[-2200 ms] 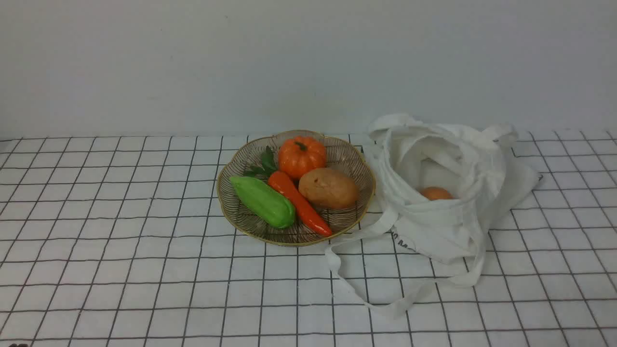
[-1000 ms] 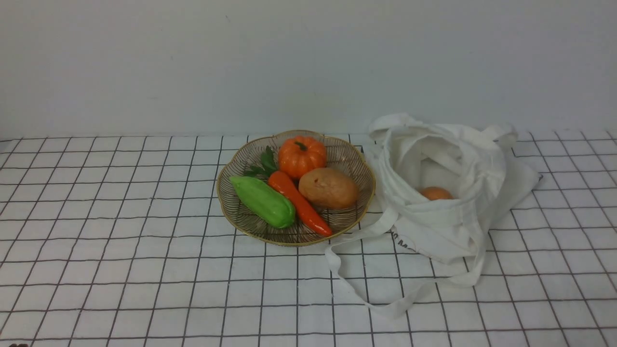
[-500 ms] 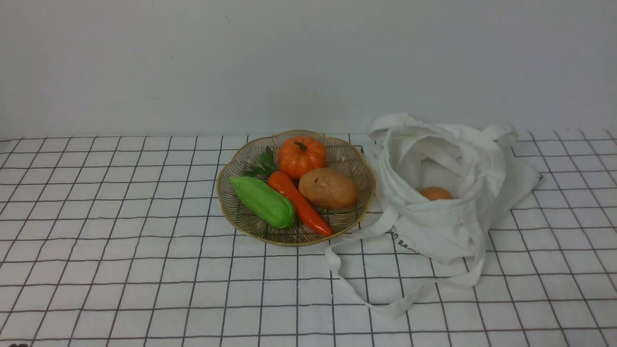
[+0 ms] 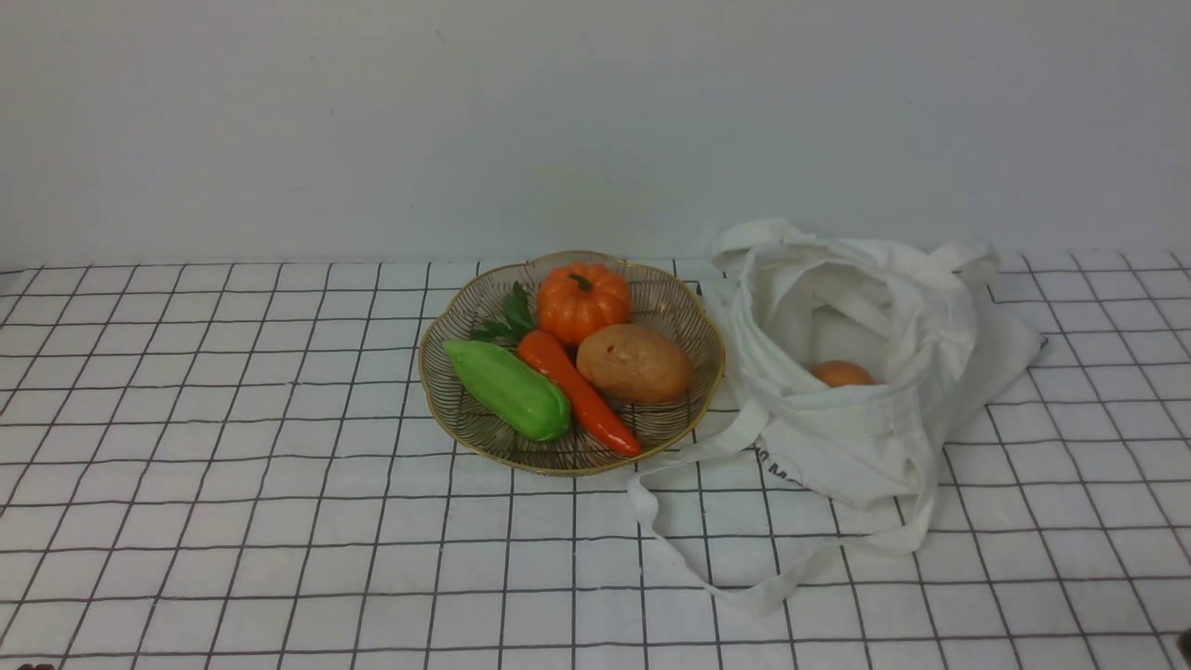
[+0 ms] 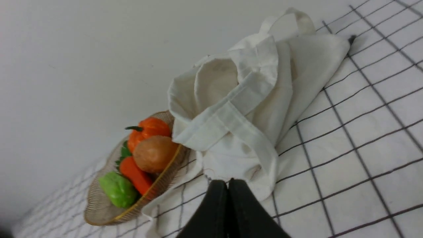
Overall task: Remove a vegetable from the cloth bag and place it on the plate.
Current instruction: Use the right arm to grab a potato from the bag
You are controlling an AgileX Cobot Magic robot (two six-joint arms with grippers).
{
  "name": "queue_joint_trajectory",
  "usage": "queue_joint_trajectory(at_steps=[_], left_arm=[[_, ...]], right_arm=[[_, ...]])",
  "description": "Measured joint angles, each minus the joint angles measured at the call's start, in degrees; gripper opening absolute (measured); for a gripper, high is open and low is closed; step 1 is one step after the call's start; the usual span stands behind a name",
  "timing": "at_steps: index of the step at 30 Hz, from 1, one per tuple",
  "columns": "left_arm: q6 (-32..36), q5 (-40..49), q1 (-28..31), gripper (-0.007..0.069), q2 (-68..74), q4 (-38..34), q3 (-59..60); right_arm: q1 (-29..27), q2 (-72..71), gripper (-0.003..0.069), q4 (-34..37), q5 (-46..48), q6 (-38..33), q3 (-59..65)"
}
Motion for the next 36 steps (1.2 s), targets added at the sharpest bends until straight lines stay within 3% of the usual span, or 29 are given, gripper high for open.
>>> queue_joint_trajectory(at_steps=[5,9,15,19,26,29,33,36], left_arm=[[0.0,0.0,0.0,-0.0008,0.0,0.0,0.0],[0.0,0.0,0.0,-0.0008,0.0,0.0,0.0],[0.0,0.0,0.0,-0.0008,0.0,0.0,0.0],[0.0,0.0,0.0,-0.0008,0.0,0.0,0.0],[0.0,0.0,0.0,-0.0008,0.0,0.0,0.0],[0.0,0.0,0.0,-0.0008,0.0,0.0,0.0],[0.0,0.0,0.0,-0.0008,0.0,0.0,0.0],[0.0,0.0,0.0,-0.0008,0.0,0.0,0.0]], right_arm=[[0.0,0.0,-0.0015,7.5,-3.7,-0.7,0.1],[0.0,0.8,-0.0015,8.5,-2.0,-5.4,-5.2],[0.0,17.6,-0.0012,-1.4,6.3,-9.4,-22.2],[0.0,42.9,-0.0012,-11.9,22.4,-10.2,-39.2],[4.1,71.6,-0.0011,-16.0,34.6,-14.5,-62.5],[8.6,82.5,-0.0011,-21.4,38.0,-11.1,-72.4],[15.5,93.7,-0.0011,-34.5,40.2,-2.0,-83.7],[17.4,98.8,-0.0010,-38.2,41.5,3.7,-87.9]])
